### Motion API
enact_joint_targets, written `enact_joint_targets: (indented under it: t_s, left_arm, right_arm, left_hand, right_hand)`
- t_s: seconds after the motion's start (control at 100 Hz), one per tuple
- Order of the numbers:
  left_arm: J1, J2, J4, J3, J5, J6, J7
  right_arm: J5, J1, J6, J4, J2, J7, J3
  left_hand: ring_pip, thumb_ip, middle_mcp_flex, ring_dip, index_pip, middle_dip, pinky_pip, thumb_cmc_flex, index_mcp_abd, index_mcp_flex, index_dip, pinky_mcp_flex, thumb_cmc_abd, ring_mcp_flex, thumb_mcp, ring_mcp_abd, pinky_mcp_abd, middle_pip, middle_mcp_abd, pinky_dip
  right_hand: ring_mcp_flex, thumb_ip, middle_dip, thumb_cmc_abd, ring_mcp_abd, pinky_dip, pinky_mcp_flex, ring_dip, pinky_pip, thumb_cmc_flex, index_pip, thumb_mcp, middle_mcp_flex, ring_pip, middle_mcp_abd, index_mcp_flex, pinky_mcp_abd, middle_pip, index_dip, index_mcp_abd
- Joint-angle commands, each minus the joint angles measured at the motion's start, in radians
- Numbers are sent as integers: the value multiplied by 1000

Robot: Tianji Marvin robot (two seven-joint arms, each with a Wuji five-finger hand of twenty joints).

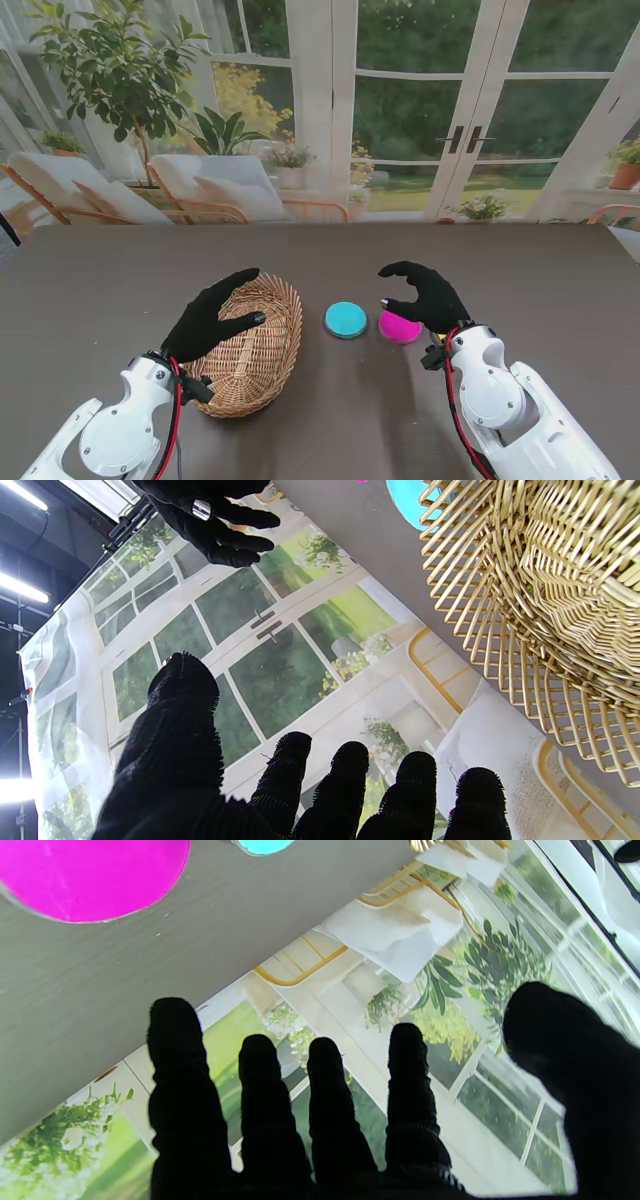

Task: Stack culture dishes into a storage basket

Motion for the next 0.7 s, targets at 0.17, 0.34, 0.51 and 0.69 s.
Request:
enact_joint_targets:
  t_s: [0.17, 0.34, 0.51, 0.69]
  left_arm:
    - [13, -2, -22, -8, 11, 22, -20]
    - [14, -2, -23, -9, 11, 24, -24]
    - [16, -1, -26, -9, 5, 25, -29]
    - [17, 0, -28, -10, 0, 26, -36]
  right_arm:
    - [-84, 57, 67, -24, 12, 55, -93]
    - [-149, 111, 130, -11, 18, 77, -185]
    - [-212, 176, 183, 14, 27, 114, -281]
    - [-254, 256, 226, 71, 27, 130, -388]
  left_hand:
    - [2, 16, 20, 11, -5, 10, 9, -18, 2, 18, 4, -7, 41, -6, -7, -9, -26, 1, 0, 15]
    - [2, 16, 24, 12, -4, 11, 10, -15, 4, 22, 4, -6, 41, -3, -9, -6, -24, 2, 2, 17]
    - [2, 17, 26, 12, -3, 12, 11, -14, 7, 26, 4, -5, 44, -3, -11, -6, -24, 2, 3, 20]
    - [2, 17, 26, 12, -2, 12, 12, -14, 8, 28, 4, -4, 48, -2, -14, -5, -24, 1, 5, 22]
  right_hand:
    - [83, -71, 62, -199, -17, 172, -245, 165, 355, -41, -24, -3, -63, 250, -20, -17, -62, 65, 47, -58]
    - [108, -102, 101, -306, -45, 195, -220, 295, 629, -66, -28, 48, -100, 544, -20, -55, -97, 97, 77, -71]
    - [136, -124, 126, -385, -100, 269, -160, 407, 828, -87, -32, 87, -152, 813, -22, -101, -151, 118, 106, -89]
    - [179, -130, 176, -417, -170, 314, -80, 447, 967, -87, -40, 106, -233, 982, -14, -163, -217, 179, 140, -102]
